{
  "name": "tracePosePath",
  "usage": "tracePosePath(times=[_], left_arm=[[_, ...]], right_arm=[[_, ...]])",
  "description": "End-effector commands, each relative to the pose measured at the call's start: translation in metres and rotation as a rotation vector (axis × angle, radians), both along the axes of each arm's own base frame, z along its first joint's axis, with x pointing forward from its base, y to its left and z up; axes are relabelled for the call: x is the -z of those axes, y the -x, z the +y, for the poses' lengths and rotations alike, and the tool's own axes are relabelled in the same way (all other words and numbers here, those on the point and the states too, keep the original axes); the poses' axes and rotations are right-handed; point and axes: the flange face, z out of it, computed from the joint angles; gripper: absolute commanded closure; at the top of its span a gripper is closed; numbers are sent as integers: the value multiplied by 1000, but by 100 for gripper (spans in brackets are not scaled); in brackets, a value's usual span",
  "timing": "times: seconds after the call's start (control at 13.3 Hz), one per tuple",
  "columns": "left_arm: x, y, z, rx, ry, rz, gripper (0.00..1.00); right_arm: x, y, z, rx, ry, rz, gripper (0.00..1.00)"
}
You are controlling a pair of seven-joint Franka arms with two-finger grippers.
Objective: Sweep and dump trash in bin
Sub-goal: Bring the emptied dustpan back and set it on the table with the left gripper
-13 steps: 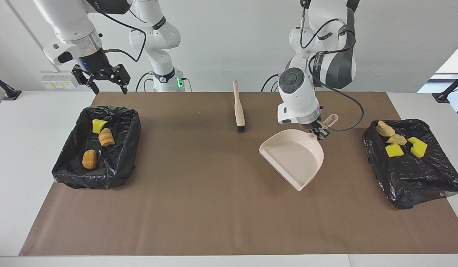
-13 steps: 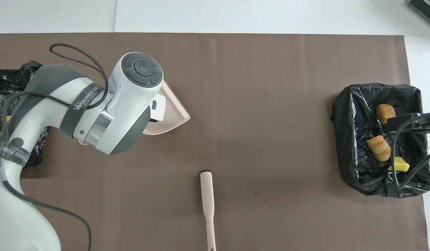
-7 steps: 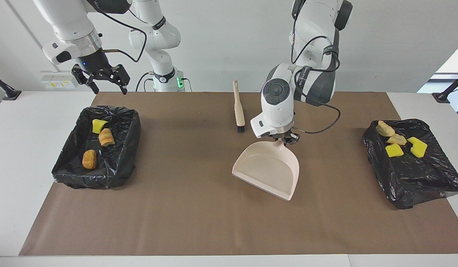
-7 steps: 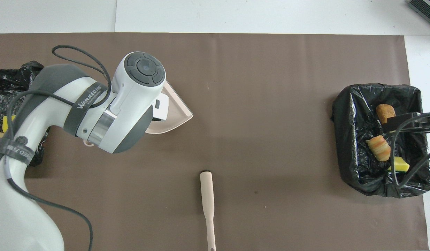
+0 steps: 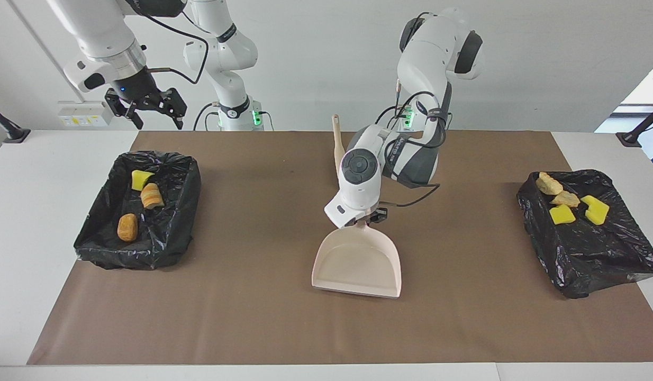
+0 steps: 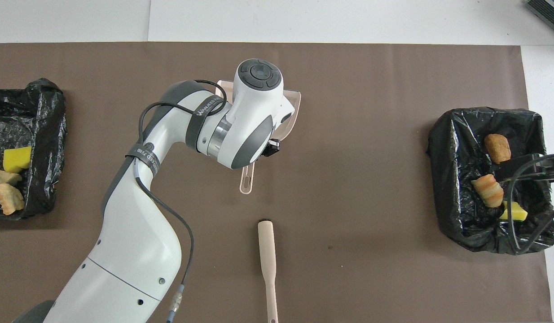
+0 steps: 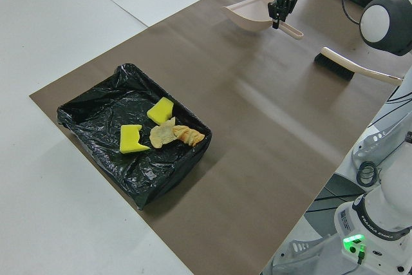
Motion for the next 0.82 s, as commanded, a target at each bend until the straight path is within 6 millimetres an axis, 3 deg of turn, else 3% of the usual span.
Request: tracePosePath(times=[0.0, 0.15, 0.22, 0.3, 0.37, 0.45, 0.52, 0.67, 0.75], left_arm=[[-12, -1, -17, -81, 71, -29, 100], [-9, 1, -16, -81, 87, -16, 100], [-6, 4, -16, -76, 83, -8, 94], [-2, 5, -15, -76, 80, -4, 71], [-4, 5, -15, -76, 79, -5, 64], [-7, 6, -16, -73, 80, -8, 46], [-7, 5, -13, -71, 70, -8, 41], [-9, 4, -12, -72, 66, -17, 0], [-24, 1, -6, -75, 78, -37, 0]], right_arm=[[-1, 8, -5, -22, 10, 10, 0], [0, 8, -4, -28, 10, 11, 0], [-1, 9, -3, -32, 10, 11, 0], [0, 8, -3, -30, 10, 11, 0], [-1, 8, -1, -29, 5, 9, 0], [-1, 8, -1, -26, -1, 9, 0], [-1, 8, -1, -26, 0, 9, 0], [-1, 8, -2, -20, -1, 6, 0], [-1, 8, -4, -18, 3, 8, 0]])
